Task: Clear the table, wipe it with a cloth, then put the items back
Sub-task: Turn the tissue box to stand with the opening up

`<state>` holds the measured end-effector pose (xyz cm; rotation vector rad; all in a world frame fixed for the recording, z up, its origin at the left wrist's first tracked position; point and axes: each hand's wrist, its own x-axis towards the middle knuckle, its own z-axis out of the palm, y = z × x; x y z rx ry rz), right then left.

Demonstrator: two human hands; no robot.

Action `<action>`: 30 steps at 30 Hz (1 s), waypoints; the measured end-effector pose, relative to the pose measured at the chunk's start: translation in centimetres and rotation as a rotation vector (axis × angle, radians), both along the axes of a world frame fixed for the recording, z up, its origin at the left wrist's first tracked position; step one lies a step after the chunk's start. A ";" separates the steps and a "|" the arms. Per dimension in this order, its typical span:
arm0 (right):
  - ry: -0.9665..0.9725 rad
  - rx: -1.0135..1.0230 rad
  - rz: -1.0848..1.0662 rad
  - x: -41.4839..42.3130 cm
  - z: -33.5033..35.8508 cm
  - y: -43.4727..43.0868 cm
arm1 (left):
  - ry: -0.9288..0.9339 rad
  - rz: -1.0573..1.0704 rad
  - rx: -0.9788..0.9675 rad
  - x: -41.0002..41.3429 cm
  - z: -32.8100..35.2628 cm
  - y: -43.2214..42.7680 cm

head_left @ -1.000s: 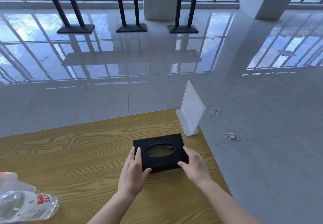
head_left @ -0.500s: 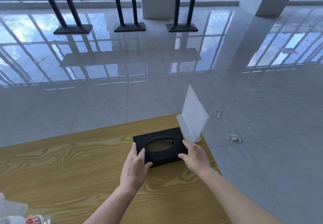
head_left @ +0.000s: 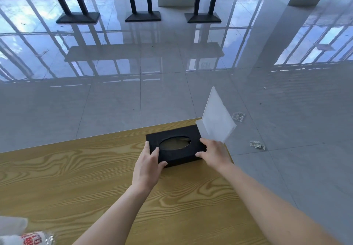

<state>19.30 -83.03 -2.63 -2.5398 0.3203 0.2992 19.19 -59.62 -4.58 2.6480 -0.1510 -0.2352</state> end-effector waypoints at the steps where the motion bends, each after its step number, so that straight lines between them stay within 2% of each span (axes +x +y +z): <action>1: 0.007 0.006 -0.013 0.2 0.1 -0.1 | 0.001 0.002 -0.001 0.2 0.1 0.0; 30: 0.019 0.005 -0.039 0.9 -0.1 0.2 | 0.035 0.024 -0.015 1.1 0.6 0.2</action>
